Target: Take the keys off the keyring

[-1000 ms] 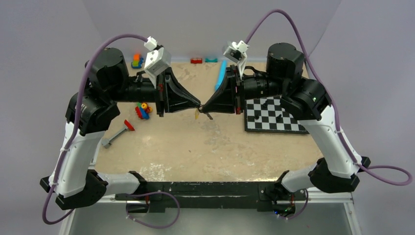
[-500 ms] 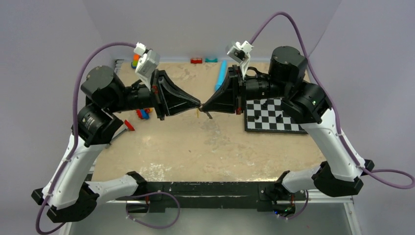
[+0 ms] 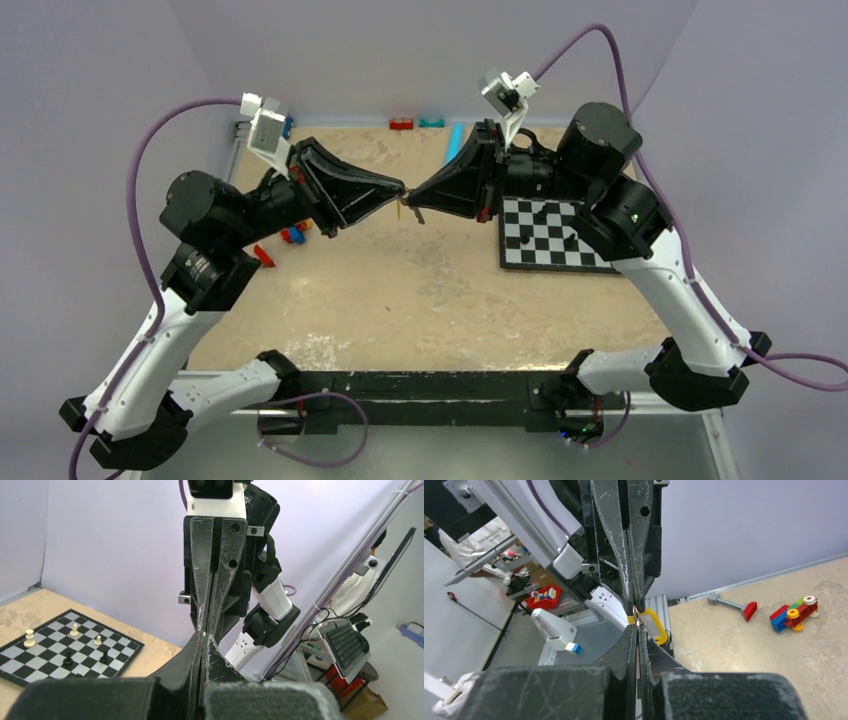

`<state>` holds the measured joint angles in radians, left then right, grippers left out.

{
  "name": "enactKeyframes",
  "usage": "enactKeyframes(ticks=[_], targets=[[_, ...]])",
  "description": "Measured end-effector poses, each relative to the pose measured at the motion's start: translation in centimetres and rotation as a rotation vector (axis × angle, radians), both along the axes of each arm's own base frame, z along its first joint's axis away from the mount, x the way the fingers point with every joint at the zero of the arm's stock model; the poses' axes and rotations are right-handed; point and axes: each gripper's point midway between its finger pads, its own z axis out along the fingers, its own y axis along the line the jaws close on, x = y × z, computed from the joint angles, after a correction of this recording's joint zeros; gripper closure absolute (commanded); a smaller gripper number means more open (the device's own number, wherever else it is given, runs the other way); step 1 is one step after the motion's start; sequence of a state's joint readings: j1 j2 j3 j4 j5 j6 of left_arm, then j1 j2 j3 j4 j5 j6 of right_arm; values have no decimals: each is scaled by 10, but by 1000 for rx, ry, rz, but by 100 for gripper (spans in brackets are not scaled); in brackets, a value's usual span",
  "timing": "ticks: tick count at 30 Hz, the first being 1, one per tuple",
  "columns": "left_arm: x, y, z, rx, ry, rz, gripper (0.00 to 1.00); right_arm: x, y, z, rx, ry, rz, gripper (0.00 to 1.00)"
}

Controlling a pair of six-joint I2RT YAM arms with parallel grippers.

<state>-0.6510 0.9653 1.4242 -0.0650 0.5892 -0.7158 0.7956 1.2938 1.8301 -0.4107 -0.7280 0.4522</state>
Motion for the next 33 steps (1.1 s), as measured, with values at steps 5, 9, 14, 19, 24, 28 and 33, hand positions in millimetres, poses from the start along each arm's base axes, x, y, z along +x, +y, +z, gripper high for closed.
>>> enactKeyframes(ticks=[5,9,14,19,24,28,33], targets=[[4,2,7,-53,8,18,100,3,1,7,40,-7,-12,100],[7,2,7,-104,26,27,100,5,1,7,63,0,-26,100],[12,3,7,-165,57,40,100,8,2,5,89,10,-35,100],[18,2,12,-225,84,50,100,8,3,7,127,8,-33,100],[21,1,18,-263,93,42,100,9,3,11,175,3,-37,100],[20,1,20,-273,91,38,100,9,2,14,193,0,-37,100],[20,1,21,-279,93,43,100,9,2,15,199,-4,-41,100]])
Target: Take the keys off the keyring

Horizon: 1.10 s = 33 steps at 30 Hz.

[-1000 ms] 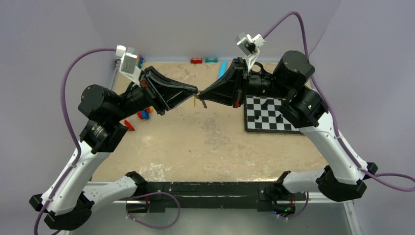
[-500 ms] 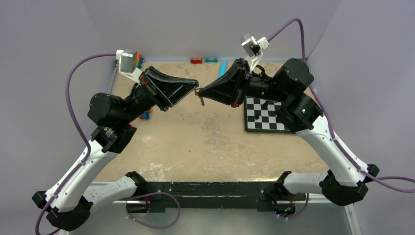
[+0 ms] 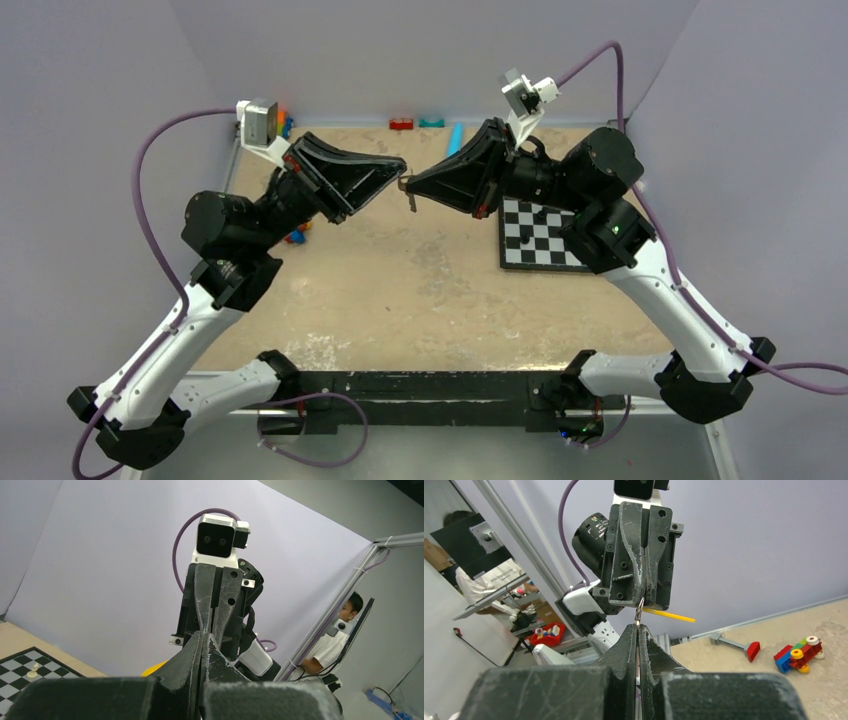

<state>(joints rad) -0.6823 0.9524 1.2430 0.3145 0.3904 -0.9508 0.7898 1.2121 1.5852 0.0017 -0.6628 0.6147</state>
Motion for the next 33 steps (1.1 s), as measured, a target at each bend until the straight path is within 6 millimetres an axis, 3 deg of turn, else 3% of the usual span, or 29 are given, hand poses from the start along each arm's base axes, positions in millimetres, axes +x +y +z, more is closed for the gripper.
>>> enactKeyframes(ticks=[14,18,21,29,33], targets=[[0,2,-5,14,0,16,100,2,0,-4,-19,16,-16,100],[-1,3,-6,21,-1,20,100,2,1,-6,-27,21,-17,69],[-2,8,-1,-1,-7,40,100,2,1,-10,-43,38,-15,58],[-8,19,11,-44,-33,63,100,4,4,-14,-61,54,-13,56],[-7,19,9,-47,-32,67,100,3,3,-3,-45,36,-12,56]])
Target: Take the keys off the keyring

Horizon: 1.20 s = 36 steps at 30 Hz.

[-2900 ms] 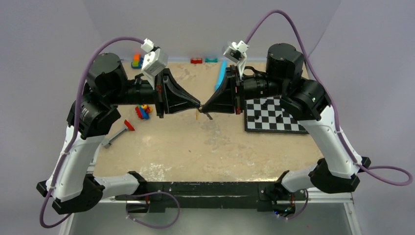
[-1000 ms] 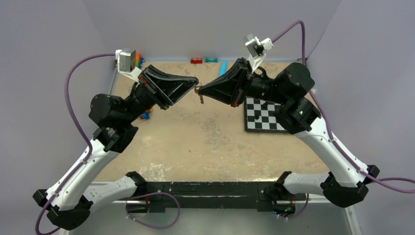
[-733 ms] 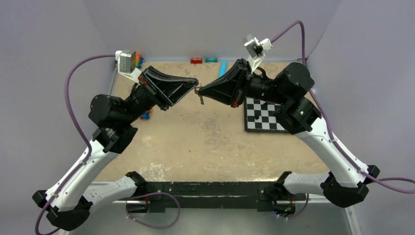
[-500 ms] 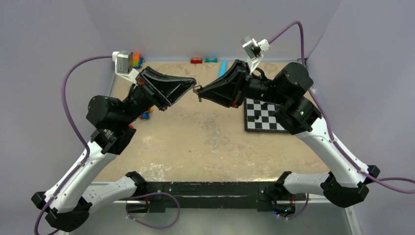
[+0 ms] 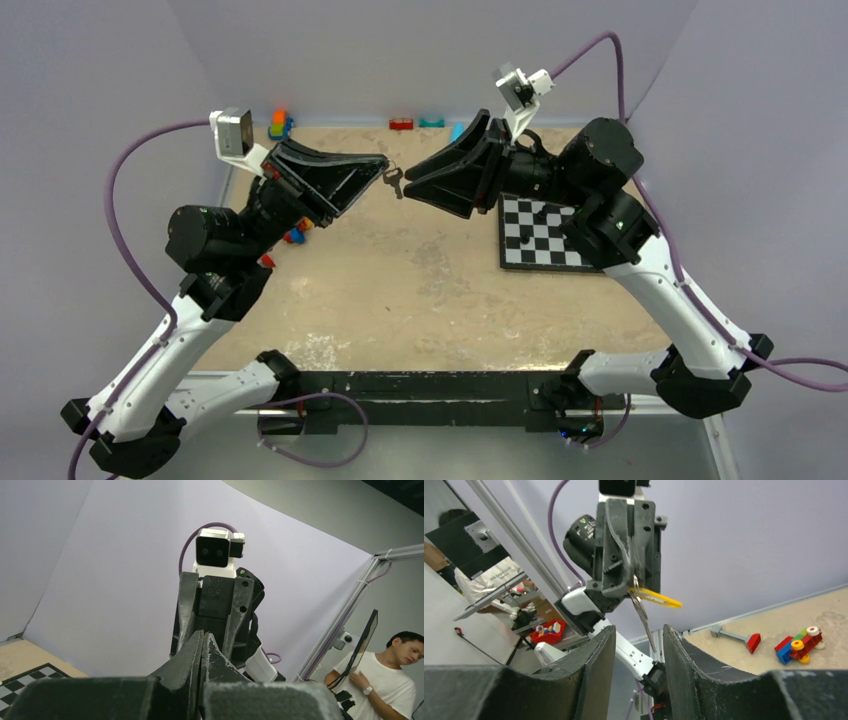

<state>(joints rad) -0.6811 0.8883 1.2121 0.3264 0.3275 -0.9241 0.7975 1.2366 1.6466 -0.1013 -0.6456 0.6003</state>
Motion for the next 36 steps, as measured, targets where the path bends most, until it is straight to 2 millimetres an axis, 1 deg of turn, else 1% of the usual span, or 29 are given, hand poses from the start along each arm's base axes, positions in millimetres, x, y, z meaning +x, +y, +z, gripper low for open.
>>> enactKeyframes(ticks=[4,7,14,25,31,36], targets=[[2,-1,-1,-2,3,4,100,-2,-1,17,29,-31,2,57],[4,-1,-3,-7,9,7,100,-2,-2,24,42,-44,3,59],[7,-1,-4,-26,15,6,100,3,3,21,40,-37,4,62],[7,-2,-5,-34,14,2,100,14,15,11,21,-14,4,64],[8,-2,-5,-35,14,5,100,14,15,12,23,-16,4,69],[8,-1,-5,-37,14,7,100,12,14,16,34,-23,6,73]])
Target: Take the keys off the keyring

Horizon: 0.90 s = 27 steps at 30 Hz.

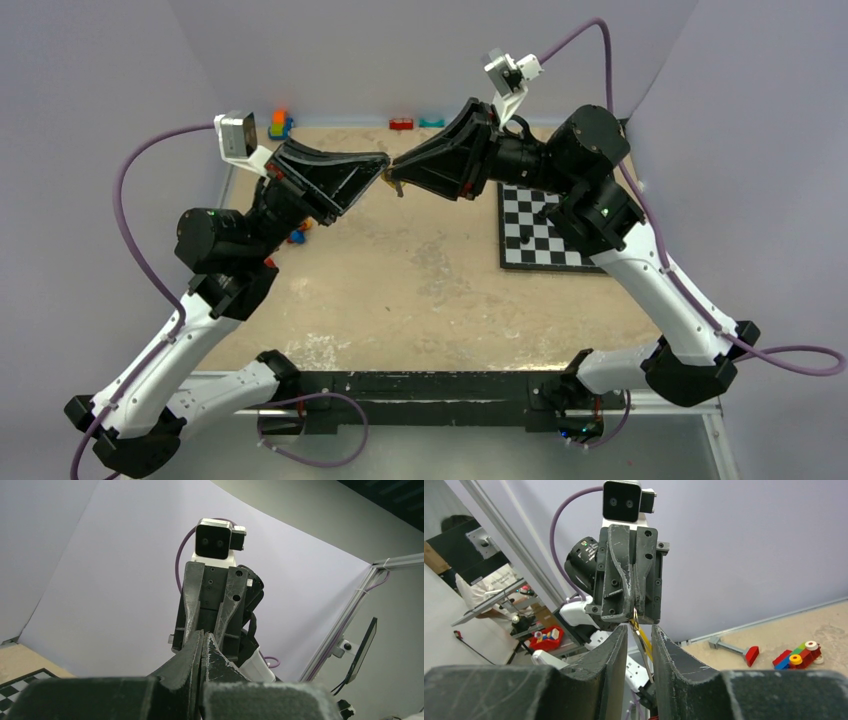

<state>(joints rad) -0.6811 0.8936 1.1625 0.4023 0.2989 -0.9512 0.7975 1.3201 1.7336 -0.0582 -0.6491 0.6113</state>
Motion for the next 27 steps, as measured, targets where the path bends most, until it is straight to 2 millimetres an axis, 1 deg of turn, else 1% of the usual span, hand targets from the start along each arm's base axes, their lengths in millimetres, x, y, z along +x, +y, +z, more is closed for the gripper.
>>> enactKeyframes(ticks=[11,18,20,27], targets=[[0,0,0,-1,-1,1,100,-1,0,3,11,-2,3,83],[2,0,-3,-1,6,7,100,-1,0,3,10,0,4,91],[1,1,-3,-1,5,7,95,-1,0,3,10,0,6,93],[1,2,-8,25,0,23,62,-5,1,2,4,-1,27,97]])
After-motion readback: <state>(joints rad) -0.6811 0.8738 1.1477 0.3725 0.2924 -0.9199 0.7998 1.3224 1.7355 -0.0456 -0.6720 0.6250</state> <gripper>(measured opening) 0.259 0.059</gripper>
